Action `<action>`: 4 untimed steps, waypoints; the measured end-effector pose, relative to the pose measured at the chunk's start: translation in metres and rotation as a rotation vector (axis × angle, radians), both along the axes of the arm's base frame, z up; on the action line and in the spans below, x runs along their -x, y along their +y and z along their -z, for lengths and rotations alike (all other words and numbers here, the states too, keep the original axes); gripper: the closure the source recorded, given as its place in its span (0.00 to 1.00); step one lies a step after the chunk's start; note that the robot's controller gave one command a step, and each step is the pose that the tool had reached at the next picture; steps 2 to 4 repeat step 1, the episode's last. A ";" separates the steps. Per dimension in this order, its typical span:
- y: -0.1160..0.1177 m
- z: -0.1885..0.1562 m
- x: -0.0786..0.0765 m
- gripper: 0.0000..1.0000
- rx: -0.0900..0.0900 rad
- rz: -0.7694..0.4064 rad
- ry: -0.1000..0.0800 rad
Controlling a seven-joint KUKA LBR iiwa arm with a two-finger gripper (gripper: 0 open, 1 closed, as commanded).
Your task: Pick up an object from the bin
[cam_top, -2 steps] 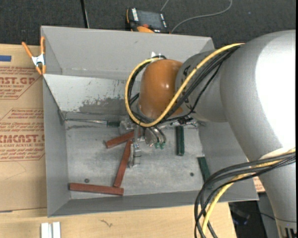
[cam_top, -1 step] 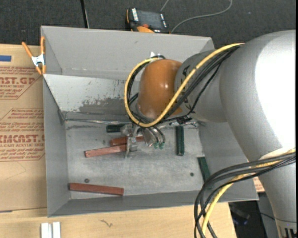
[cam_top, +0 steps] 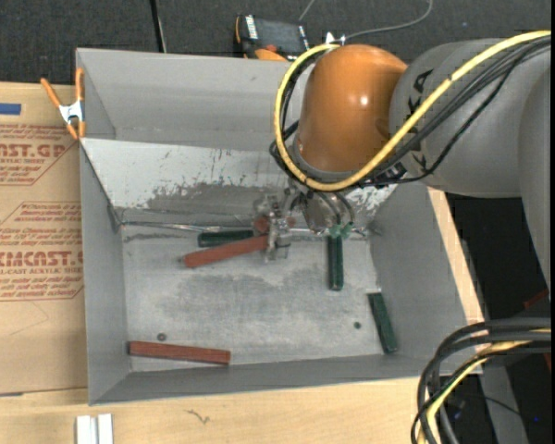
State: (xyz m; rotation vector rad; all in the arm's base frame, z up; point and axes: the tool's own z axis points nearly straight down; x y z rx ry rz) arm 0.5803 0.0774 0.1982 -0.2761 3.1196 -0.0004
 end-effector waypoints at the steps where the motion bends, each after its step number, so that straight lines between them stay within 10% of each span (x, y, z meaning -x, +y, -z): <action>1: 0.029 -0.058 -0.003 1.00 0.001 -0.336 0.002; 4: 0.029 -0.058 -0.003 1.00 0.001 -0.336 0.002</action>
Offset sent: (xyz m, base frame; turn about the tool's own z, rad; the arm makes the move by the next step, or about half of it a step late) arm 0.0021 0.0266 0.0556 -0.3330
